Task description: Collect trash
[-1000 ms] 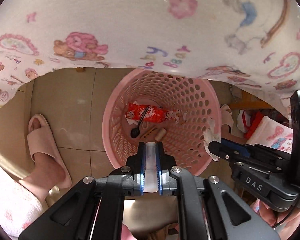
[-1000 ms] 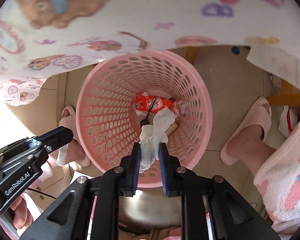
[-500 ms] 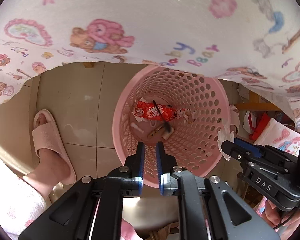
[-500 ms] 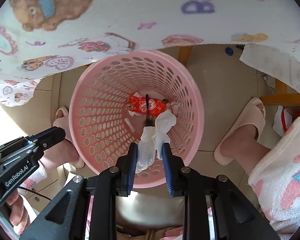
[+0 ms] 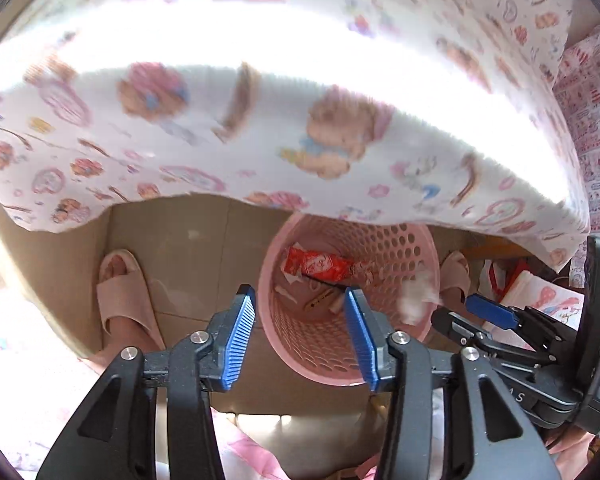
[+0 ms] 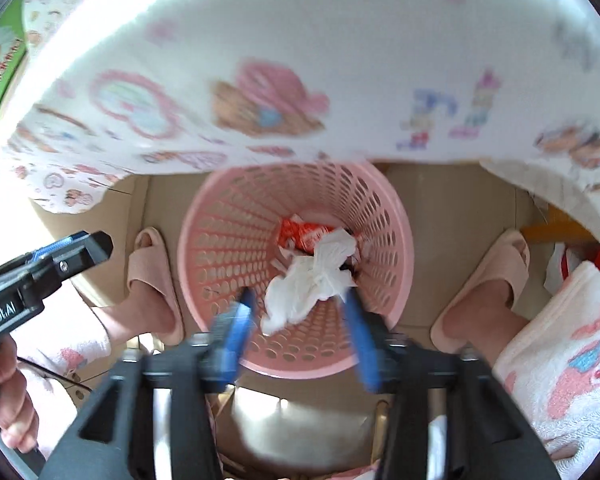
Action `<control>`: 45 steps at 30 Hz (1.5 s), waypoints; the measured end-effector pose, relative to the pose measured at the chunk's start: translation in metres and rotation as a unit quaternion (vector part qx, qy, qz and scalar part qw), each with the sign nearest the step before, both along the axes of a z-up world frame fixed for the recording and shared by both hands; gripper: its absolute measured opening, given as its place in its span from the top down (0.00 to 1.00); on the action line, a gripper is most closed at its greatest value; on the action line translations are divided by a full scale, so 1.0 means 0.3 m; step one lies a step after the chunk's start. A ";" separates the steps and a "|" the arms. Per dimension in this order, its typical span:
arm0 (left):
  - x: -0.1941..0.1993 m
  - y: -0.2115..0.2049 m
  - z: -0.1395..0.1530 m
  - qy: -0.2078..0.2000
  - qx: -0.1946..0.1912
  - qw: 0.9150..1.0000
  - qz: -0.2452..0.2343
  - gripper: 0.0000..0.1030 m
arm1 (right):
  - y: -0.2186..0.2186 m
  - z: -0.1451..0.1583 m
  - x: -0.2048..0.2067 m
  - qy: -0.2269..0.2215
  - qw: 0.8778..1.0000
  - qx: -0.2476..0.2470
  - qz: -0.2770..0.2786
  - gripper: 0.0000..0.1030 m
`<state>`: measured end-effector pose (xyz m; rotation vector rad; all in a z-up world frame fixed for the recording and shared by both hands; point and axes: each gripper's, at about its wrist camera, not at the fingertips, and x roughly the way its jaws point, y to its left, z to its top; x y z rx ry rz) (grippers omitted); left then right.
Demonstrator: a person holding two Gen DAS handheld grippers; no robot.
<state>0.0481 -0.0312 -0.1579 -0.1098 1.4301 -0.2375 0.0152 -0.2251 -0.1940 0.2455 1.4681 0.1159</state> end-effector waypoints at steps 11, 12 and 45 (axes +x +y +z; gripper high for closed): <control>-0.031 0.049 0.245 -0.147 0.026 0.989 0.017 0.20 | -0.017 0.187 -0.013 -0.092 0.995 -0.031 -0.006 0.34; -0.036 0.051 0.262 -0.159 0.029 0.987 0.017 0.18 | -0.012 0.216 -0.017 -0.109 0.993 -0.037 -0.003 0.34; -0.124 0.091 0.519 -0.355 0.037 0.934 -0.010 0.01 | -0.013 0.545 -0.133 -0.350 0.932 -0.096 -0.011 0.09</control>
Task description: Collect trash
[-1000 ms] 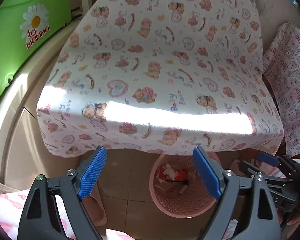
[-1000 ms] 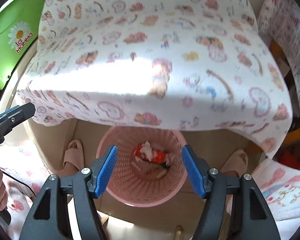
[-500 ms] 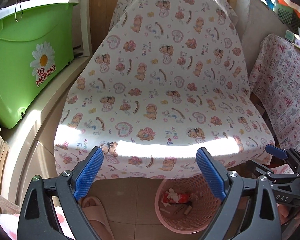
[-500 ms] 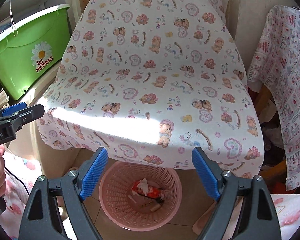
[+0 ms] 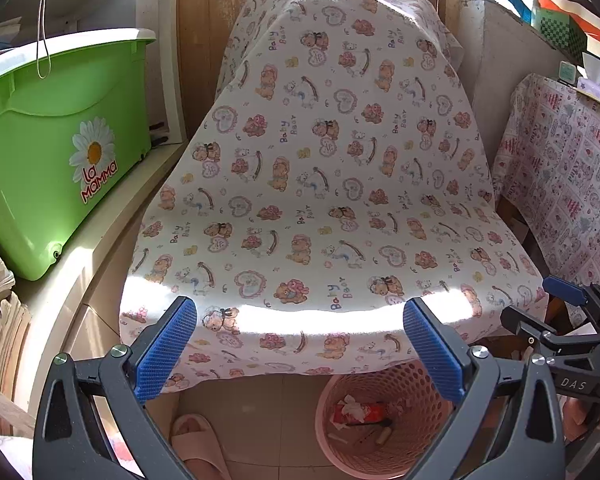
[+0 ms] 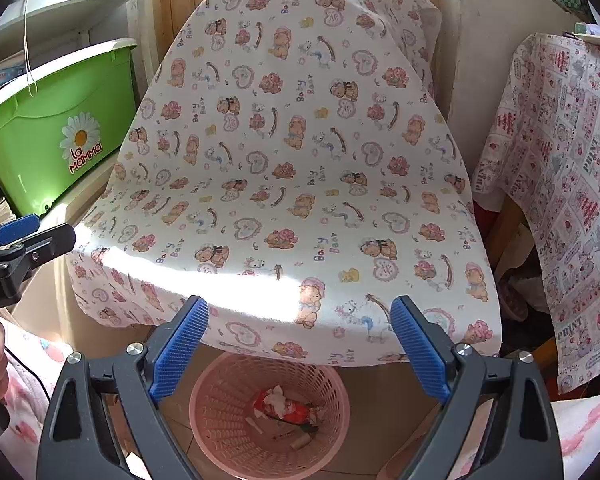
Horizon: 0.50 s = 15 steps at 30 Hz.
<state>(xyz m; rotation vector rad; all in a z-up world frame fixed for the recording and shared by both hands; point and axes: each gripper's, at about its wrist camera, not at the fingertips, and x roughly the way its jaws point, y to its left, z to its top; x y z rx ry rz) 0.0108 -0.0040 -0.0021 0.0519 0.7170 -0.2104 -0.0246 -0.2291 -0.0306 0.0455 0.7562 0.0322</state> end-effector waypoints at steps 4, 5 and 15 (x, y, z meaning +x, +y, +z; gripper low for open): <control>0.005 0.004 -0.009 0.010 -0.006 1.000 0.000 0.01 | 0.007 -0.003 -0.002 -0.002 1.000 -0.006 0.001 0.09; 0.007 0.008 -0.011 0.012 -0.010 1.000 0.002 0.01 | 0.011 -0.003 -0.002 -0.002 1.000 -0.010 0.002 0.09; 0.011 0.022 -0.010 0.011 -0.010 1.000 0.008 0.01 | 0.028 0.006 -0.011 -0.014 1.000 -0.027 0.003 0.09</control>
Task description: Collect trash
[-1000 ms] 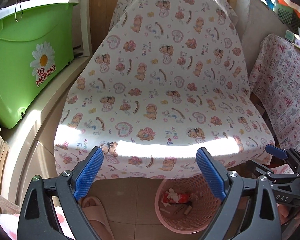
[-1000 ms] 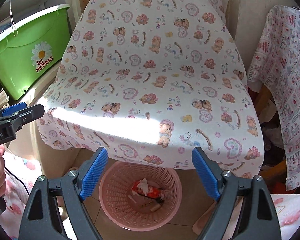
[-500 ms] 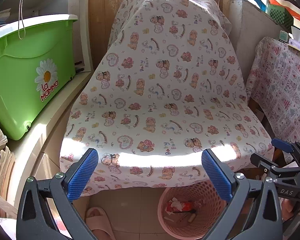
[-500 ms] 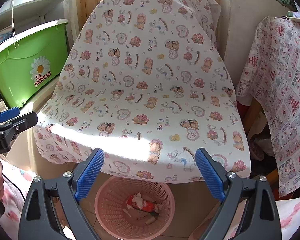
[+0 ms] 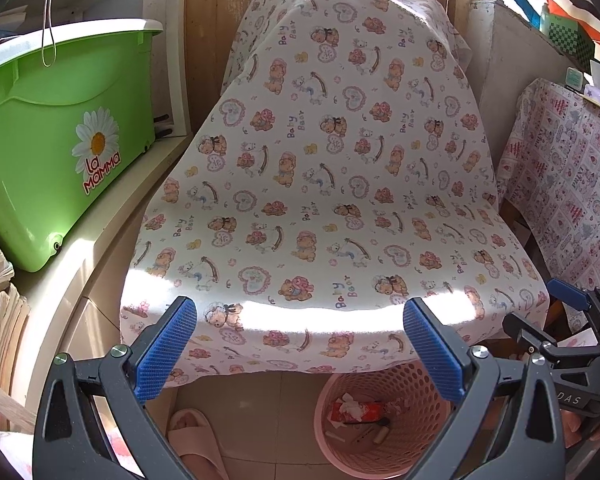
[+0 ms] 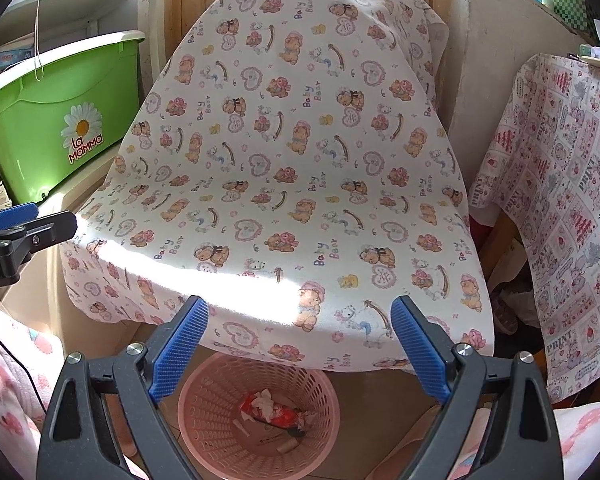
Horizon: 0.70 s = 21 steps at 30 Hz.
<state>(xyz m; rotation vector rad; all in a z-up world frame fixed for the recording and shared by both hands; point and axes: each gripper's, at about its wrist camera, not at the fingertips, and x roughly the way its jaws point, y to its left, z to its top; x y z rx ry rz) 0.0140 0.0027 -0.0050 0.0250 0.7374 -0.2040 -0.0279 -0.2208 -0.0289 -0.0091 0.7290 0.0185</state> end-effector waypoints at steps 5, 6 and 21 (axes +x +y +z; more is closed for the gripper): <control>0.001 0.000 0.000 -0.001 0.000 1.000 0.000 0.01 | -0.009 0.003 0.000 0.000 1.000 0.006 -0.005 0.08; 0.001 0.000 -0.001 0.000 0.001 1.000 0.000 0.01 | -0.012 0.003 0.001 0.000 1.000 0.007 -0.006 0.08; 0.009 0.001 -0.010 0.005 0.006 1.000 0.002 0.01 | -0.011 -0.004 0.004 0.004 1.000 0.003 -0.009 0.08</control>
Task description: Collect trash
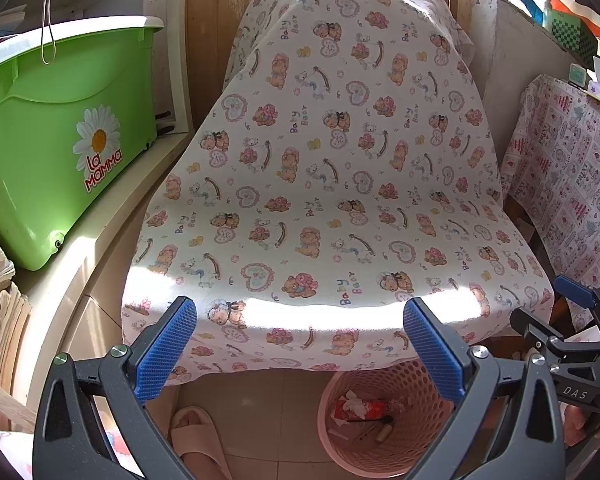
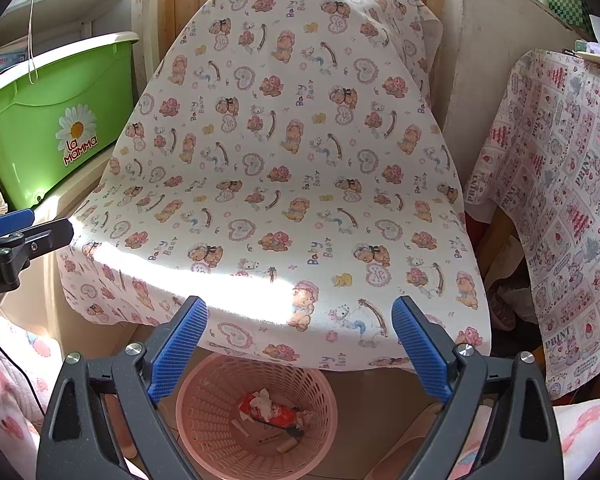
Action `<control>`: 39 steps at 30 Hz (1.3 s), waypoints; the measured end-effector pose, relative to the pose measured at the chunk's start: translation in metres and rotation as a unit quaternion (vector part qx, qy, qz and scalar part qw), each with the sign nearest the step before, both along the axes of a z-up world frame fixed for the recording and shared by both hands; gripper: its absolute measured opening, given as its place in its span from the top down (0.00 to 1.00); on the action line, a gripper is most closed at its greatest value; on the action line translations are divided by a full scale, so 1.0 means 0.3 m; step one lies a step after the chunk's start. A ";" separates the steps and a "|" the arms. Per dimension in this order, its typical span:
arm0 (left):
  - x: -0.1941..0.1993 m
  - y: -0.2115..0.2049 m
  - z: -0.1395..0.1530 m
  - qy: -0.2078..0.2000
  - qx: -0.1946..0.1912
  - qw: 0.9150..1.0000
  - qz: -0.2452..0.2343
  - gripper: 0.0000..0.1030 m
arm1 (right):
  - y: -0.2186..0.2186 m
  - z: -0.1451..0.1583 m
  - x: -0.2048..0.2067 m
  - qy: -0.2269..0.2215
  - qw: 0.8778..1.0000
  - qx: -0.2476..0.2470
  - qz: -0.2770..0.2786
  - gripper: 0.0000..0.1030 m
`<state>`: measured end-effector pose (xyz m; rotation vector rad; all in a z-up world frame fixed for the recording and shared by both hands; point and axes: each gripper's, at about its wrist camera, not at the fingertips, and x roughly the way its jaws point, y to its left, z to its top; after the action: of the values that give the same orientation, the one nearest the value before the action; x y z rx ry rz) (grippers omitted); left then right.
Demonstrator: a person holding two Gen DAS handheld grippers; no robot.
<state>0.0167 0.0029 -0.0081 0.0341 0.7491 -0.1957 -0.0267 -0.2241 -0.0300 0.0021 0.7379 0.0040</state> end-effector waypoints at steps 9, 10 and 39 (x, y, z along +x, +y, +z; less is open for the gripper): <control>0.001 -0.001 0.001 -0.001 0.001 1.000 -0.001 0.01 | -0.005 -0.007 0.008 0.004 1.000 0.002 -0.002 0.08; 0.001 -0.001 0.001 -0.001 0.000 1.000 -0.001 0.01 | -0.006 -0.008 0.009 0.005 1.000 0.002 -0.002 0.08; 0.001 0.003 -0.007 -0.003 0.009 1.000 -0.003 0.01 | -0.014 -0.011 0.014 0.006 1.000 0.003 -0.004 0.08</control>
<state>0.0171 0.0039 -0.0103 0.0541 0.7451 -0.1952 -0.0227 -0.2284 -0.0332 0.0108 0.7492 -0.0005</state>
